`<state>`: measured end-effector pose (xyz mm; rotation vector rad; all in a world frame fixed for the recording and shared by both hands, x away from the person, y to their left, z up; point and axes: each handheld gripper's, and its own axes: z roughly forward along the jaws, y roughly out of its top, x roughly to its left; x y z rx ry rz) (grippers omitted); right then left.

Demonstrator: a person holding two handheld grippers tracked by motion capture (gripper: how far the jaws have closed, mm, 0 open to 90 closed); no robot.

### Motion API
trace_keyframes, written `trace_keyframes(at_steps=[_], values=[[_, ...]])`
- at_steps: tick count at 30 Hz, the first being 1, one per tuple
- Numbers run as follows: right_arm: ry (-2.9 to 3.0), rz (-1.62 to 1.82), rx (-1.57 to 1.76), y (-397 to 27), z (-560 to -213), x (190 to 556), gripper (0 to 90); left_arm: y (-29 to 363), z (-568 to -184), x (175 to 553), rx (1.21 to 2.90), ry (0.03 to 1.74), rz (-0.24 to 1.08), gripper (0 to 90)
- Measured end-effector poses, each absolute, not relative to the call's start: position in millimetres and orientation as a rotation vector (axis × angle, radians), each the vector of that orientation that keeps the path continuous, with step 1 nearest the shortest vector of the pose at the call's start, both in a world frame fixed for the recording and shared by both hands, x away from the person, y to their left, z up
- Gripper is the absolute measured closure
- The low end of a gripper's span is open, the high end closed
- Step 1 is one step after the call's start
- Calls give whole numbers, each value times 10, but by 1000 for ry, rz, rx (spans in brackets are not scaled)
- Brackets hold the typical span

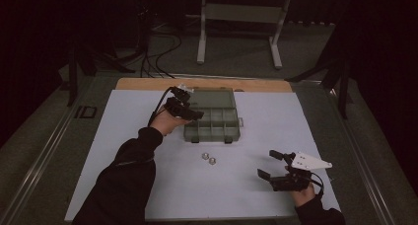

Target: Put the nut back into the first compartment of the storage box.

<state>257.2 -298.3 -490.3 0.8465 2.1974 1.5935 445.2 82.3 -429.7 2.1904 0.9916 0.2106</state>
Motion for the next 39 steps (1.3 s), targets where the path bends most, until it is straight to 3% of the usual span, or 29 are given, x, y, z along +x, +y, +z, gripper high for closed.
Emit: trace_keyframes(at_steps=[5, 14, 26, 33, 39], values=[[2200, 1594, 847, -2982, -4902, 2570, 142, 823, -4240, 4243, 2195, 906, 172, 182], [2202, 1593, 846, -2978, -4899, 2569, 142, 805, -4248, 3860, 2238, 746, 107, 164], [2213, 1594, 836, -2960, -4894, 2564, 142, 778, -4344, 3502, 2276, 593, 73, 214], [2223, 1597, 829, -2955, -4894, 2564, 142, 708, -4536, 3464, 2318, 535, 68, 323], [2228, 1598, 830, -2952, -4898, 2565, 142, 646, -4753, 3476, 2345, 509, 67, 359]])
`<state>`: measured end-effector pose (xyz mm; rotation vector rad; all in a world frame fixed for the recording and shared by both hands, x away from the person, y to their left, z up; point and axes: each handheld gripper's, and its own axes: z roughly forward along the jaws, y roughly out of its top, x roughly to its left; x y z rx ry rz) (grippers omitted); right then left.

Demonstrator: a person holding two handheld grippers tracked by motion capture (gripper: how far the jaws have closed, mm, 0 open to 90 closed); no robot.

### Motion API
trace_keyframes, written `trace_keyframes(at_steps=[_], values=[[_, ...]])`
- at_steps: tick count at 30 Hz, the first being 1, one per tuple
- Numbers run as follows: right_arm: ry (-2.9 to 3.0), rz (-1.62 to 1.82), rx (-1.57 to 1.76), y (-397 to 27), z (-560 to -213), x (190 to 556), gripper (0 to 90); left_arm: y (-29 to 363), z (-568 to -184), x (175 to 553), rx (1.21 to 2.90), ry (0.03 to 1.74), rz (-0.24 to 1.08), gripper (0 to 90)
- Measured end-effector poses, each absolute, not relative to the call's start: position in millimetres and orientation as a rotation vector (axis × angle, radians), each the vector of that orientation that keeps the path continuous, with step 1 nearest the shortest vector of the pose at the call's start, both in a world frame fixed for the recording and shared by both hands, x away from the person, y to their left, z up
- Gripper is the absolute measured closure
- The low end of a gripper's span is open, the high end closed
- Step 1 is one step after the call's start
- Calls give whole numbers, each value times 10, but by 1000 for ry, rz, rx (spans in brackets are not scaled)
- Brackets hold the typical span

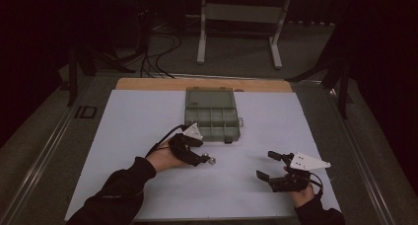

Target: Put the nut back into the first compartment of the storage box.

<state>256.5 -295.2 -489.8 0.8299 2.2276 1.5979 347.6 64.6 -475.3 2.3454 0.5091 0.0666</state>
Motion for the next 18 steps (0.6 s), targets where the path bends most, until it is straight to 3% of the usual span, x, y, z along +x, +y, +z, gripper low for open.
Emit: trace_keyframes(at_steps=[9, 18], values=[[2227, 1594, 828, -2951, -4899, 2566, 142, 549, -4942, 3512, 2421, 432, 111, 533], [2225, 1597, 831, -2954, -4898, 2565, 142, 475, -5016, 3551, 2448, 436, 143, 588]])
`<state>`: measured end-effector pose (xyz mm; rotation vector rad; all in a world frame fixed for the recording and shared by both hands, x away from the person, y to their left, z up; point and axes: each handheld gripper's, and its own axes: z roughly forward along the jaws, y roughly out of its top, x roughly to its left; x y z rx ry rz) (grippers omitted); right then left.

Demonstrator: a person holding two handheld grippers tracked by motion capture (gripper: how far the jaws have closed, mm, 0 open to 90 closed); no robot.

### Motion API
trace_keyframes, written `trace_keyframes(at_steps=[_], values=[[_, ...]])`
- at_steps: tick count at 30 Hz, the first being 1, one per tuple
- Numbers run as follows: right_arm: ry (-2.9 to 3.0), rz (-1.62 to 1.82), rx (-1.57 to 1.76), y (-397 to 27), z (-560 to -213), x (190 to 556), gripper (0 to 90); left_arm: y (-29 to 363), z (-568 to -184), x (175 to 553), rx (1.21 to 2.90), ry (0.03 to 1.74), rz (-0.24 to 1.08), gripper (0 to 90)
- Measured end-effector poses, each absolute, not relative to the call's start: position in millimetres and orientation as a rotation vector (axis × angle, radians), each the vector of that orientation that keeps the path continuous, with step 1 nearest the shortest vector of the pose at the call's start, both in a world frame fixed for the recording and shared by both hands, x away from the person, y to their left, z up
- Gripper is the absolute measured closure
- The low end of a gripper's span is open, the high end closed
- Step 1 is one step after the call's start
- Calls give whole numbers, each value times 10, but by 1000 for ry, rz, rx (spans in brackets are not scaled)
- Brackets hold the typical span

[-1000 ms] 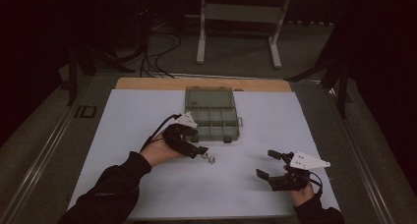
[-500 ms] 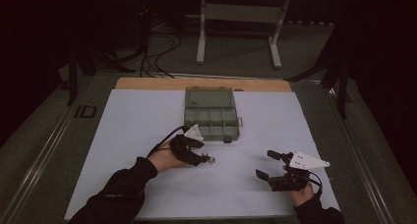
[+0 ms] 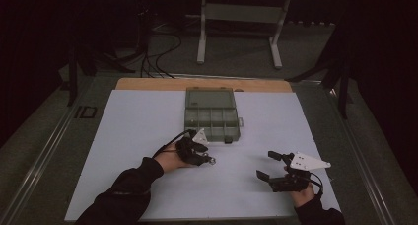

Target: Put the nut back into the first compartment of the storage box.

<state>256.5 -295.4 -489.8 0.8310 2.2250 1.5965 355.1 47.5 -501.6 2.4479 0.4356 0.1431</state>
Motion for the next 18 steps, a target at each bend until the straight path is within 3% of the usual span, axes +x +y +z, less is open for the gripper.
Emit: trace_keyframes(at_steps=[18], values=[[2217, 1597, 825, -2958, -4891, 2563, 142, 455, -5070, 3570, 2497, 441, 144, 699]])
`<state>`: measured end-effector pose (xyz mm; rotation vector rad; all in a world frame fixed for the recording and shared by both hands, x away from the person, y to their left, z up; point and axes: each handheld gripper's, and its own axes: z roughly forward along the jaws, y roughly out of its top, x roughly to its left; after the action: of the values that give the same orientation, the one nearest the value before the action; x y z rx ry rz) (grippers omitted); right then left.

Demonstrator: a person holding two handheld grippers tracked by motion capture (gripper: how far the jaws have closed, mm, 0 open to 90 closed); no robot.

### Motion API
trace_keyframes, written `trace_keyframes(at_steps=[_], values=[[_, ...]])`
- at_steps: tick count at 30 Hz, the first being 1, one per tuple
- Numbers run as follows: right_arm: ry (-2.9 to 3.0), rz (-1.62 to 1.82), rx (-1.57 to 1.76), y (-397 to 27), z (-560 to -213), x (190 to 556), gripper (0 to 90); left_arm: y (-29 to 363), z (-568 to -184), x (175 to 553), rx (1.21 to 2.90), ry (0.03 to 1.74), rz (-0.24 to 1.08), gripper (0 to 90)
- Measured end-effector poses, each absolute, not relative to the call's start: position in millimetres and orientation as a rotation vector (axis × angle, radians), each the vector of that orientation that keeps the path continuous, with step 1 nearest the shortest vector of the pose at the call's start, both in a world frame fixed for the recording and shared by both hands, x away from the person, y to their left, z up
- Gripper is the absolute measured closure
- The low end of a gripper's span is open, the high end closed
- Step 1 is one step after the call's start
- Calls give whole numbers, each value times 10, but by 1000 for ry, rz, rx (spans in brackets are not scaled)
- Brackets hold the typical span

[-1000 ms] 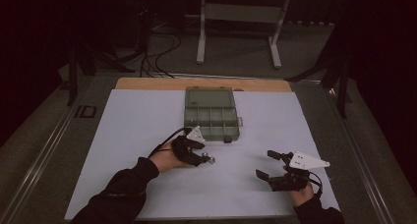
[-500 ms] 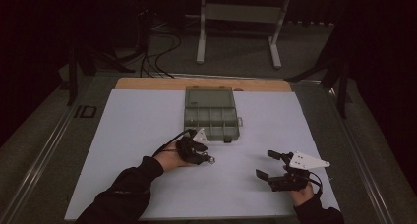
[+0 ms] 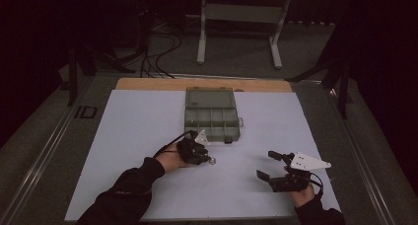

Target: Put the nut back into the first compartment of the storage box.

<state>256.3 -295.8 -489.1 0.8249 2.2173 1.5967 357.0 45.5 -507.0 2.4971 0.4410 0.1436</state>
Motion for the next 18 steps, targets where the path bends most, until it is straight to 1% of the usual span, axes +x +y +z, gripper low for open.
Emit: trace_keyframes(at_steps=[4, 7, 14, 18], values=[[2215, 1598, 824, -2962, -4889, 2562, 143, 471, -5052, 3568, 2500, 458, 150, 700], [2213, 1599, 824, -2964, -4887, 2563, 142, 517, -4998, 3578, 2470, 486, 140, 699], [2218, 1611, 826, -2949, -4891, 2568, 143, 654, -4640, 3651, 2406, 522, 202, 700], [2218, 1611, 823, -2949, -4892, 2568, 143, 731, -4392, 3740, 2353, 543, 268, 700]])
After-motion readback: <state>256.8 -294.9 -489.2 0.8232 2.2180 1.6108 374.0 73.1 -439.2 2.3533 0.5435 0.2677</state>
